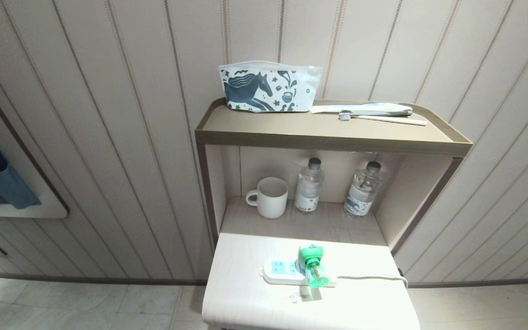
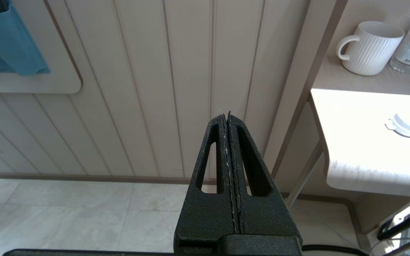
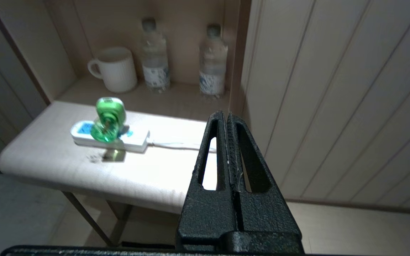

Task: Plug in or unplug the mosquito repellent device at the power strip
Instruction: Hold the socket with your left hand and unplug it with your right hand

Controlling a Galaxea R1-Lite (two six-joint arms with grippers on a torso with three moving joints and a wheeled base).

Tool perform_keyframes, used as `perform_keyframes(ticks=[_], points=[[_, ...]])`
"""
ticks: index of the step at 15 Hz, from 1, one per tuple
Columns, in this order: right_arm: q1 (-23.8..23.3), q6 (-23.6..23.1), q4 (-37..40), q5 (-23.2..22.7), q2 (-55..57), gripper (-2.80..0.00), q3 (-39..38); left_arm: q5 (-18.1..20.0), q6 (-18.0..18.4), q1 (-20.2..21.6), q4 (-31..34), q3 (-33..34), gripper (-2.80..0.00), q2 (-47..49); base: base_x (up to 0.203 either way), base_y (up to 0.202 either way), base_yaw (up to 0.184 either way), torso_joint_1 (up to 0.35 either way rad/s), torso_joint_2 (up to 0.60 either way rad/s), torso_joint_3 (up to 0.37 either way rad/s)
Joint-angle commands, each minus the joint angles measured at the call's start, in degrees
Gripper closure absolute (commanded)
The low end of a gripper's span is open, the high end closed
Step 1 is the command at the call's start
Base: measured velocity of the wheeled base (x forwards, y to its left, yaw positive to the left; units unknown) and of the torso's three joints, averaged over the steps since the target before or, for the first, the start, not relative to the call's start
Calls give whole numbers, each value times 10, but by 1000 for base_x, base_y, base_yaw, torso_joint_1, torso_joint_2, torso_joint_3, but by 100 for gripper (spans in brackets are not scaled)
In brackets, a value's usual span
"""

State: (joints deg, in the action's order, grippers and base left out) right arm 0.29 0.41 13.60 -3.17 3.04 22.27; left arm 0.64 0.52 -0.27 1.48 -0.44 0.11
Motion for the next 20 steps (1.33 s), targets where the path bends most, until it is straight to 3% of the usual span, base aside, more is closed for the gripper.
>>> perform_keyframes(ticks=[1, 9, 13, 17, 20], points=[[2, 2, 25, -7, 86, 0, 111, 0, 0, 0, 0, 0, 0, 0, 0, 0, 0, 0, 0, 0], [32, 27, 60, -20, 468, 0, 505, 0, 1, 0, 0, 0, 0, 0, 0, 0, 0, 0, 0, 0], [116, 54, 114, -26, 630, 0, 662, 1, 0, 0, 0, 0, 0, 1, 0, 0, 0, 0, 0, 0], [222, 87, 280, -19, 761, 0, 777, 1, 0, 0, 0, 0, 0, 0, 0, 0, 0, 0, 0, 0], [299, 107, 369, 51, 823, 0, 765, 1, 0, 0, 0, 0, 0, 0, 0, 0, 0, 0, 0, 0]])
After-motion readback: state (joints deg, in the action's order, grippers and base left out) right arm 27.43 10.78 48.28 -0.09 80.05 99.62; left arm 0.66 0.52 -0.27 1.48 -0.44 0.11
